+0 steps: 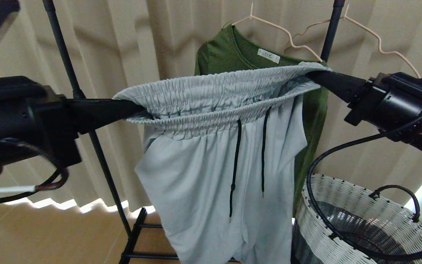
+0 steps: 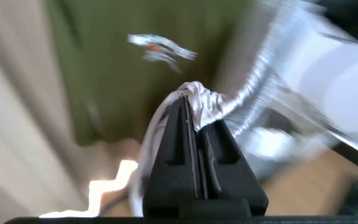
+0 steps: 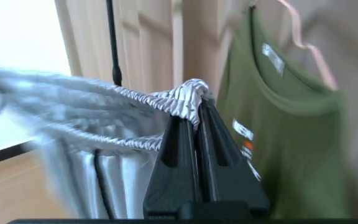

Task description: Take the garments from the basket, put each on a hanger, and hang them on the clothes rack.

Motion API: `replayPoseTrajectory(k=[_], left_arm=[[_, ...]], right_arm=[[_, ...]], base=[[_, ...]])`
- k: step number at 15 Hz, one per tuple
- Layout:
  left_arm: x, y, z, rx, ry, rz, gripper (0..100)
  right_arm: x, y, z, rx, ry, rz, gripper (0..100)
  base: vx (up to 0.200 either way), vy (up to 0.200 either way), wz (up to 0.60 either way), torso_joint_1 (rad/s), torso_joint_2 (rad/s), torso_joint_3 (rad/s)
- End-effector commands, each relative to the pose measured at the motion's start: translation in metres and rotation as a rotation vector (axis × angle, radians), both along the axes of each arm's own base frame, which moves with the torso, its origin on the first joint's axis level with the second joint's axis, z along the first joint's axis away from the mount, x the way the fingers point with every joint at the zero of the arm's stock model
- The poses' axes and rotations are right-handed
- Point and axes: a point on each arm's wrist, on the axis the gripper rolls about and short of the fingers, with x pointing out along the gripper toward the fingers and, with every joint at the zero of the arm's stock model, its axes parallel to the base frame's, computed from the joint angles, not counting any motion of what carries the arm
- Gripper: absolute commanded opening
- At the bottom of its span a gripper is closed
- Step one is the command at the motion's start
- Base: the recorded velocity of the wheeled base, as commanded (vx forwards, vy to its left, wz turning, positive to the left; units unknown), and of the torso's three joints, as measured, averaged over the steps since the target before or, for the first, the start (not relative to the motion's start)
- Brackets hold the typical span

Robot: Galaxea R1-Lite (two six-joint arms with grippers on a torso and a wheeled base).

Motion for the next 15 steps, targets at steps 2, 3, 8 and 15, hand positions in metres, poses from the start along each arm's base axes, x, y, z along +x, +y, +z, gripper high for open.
replayPoseTrajectory(k=[2,3,8,15], left_arm=[[-0.037,0.011,0.006,-0.039,-0.052,-0.088,0],[-0.036,0.011,0.004,-0.037,-0.048,-0.089,0],[-0.021,0.005,-0.002,-0.002,-0.024,-0.041,0],[0.038,-0.013,-0.024,0.082,-0.054,0.245,0]], right_arm=[[0.023,0.009,-0.012,-0.012,0.043,-0.022,0],[0.023,0.008,-0.012,-0.010,0.046,-0.027,0],[0.009,0.001,-0.007,0.005,0.034,-0.079,0],[-0.030,-0.019,0.002,-0.003,0.048,-0.099,0]], base=[[0.000,0.000,0.00,0.000,0.00,0.000],[0.000,0.000,0.00,0.000,0.00,0.000],[0.000,0.000,0.00,0.000,0.00,0.000],[0.000,0.000,0.00,0.000,0.00,0.000]])
